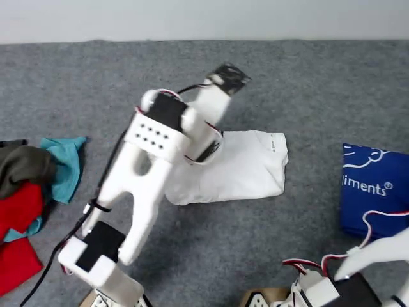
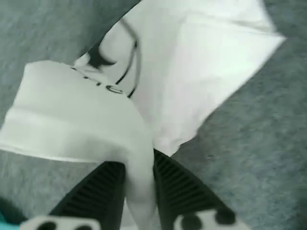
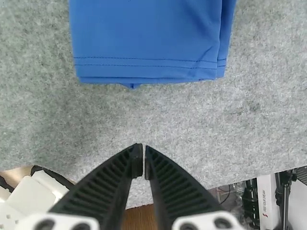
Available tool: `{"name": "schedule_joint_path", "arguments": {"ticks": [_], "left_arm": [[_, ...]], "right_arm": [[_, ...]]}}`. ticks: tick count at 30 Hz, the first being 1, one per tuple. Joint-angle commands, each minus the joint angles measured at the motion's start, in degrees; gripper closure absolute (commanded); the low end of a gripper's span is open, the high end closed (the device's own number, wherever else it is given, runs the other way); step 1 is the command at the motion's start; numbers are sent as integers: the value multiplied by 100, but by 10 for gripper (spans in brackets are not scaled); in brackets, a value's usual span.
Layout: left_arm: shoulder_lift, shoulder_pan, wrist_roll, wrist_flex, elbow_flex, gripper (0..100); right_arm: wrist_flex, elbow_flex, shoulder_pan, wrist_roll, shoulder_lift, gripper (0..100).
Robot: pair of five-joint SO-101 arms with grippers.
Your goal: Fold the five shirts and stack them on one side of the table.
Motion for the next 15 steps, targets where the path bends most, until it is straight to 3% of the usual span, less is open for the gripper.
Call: {"name": "schedule_joint_path", "arguments": {"ticks": [1,15], "left_arm": [[-26,413,35,-44,-338,986],[2321,932,44,-158,-2615,986]], "right_arm": [[224,-246,48,9,-277,980],[224,-246,48,18,-268,980]]}}
